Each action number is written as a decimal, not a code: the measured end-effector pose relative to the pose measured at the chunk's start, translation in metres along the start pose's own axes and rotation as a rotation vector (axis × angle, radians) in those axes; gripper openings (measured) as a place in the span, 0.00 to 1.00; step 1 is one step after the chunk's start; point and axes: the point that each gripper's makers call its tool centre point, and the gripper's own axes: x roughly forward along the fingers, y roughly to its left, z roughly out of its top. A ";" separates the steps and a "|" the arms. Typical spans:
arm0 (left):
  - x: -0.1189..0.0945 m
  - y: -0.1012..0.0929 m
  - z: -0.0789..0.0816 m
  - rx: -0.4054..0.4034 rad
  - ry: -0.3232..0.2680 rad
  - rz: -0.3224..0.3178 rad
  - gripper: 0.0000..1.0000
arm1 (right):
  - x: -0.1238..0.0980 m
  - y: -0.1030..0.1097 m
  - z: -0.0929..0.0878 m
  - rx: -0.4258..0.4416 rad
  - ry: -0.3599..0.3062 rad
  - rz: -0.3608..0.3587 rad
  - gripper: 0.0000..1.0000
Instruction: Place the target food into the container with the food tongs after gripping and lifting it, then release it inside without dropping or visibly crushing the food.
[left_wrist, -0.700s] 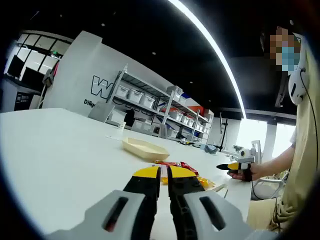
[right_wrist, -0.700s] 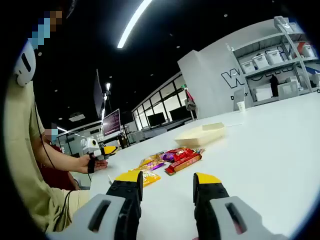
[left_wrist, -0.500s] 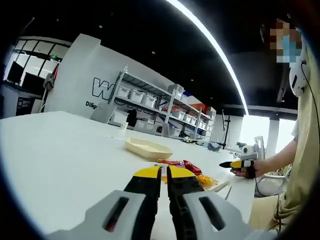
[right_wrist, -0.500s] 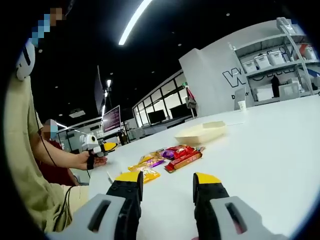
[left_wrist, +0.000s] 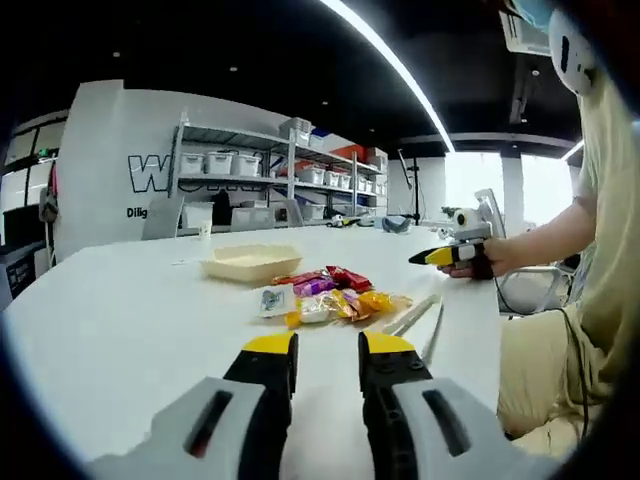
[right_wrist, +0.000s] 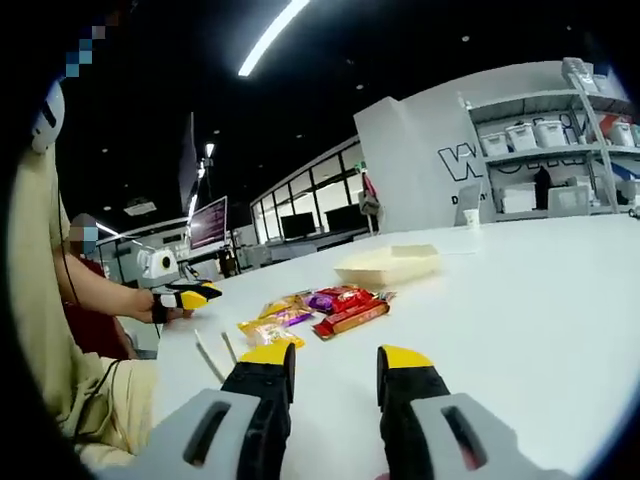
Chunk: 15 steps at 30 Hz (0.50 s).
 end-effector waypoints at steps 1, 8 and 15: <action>-0.002 0.005 0.005 -0.035 -0.032 0.012 0.30 | 0.002 0.003 -0.001 0.009 0.016 0.018 0.30; -0.007 0.014 0.010 -0.061 -0.072 0.054 0.36 | 0.009 0.033 0.004 0.004 0.100 0.118 0.28; 0.001 -0.034 0.001 0.006 0.078 -0.019 0.43 | 0.025 0.083 0.020 -0.110 0.171 0.271 0.32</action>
